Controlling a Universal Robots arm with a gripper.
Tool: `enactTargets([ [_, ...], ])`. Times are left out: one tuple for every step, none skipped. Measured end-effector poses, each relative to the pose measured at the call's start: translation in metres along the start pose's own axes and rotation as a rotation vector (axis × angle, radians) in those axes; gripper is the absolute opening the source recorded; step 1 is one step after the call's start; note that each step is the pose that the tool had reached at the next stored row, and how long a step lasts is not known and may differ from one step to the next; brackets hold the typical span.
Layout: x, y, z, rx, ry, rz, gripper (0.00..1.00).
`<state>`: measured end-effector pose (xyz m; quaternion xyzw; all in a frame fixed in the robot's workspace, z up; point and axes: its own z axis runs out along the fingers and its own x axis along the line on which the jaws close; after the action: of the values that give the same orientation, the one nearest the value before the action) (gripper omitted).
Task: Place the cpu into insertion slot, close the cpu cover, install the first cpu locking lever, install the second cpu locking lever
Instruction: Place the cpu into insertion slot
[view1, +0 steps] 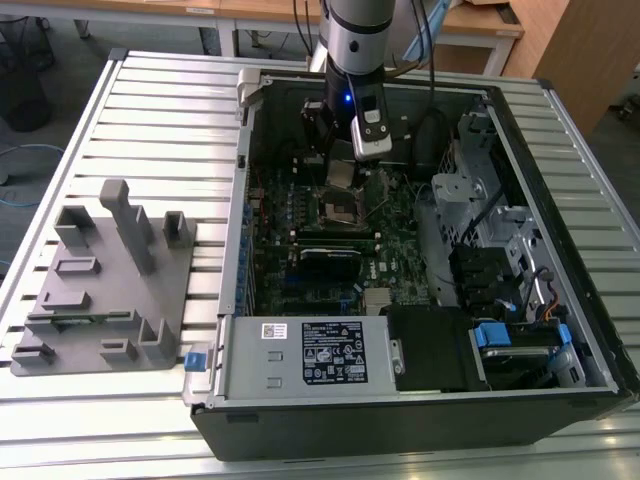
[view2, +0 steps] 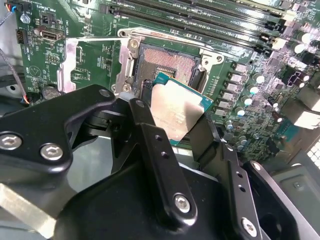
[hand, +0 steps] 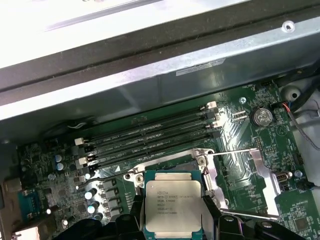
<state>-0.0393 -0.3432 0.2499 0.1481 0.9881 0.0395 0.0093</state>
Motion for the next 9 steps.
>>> enactTargets([
  [0.0000, 0.0000, 0.0000, -0.0001, -0.0001, 0.000, 0.54],
  [0.0000, 0.0000, 0.0001, -0.0001, -0.0001, 0.000, 0.54],
  [0.0000, 0.0000, 0.0001, -0.0001, -0.0002, 0.000, 0.54],
  [0.0000, 0.0000, 0.0001, -0.0002, -0.0001, 0.000, 0.54],
  [0.0000, 0.0000, 0.0001, -0.0002, -0.0001, 0.000, 0.54],
  [0.0000, 0.0000, 0.0001, -0.0001, -0.0002, 0.000, 0.54],
  [0.0000, 0.0000, 0.0001, -0.0002, -0.0001, 0.000, 0.54],
  [0.0000, 0.0000, 0.0001, -0.0002, -0.0001, 0.000, 0.54],
  [0.0000, 0.0000, 0.0001, -0.0002, -0.0001, 0.000, 0.54],
])
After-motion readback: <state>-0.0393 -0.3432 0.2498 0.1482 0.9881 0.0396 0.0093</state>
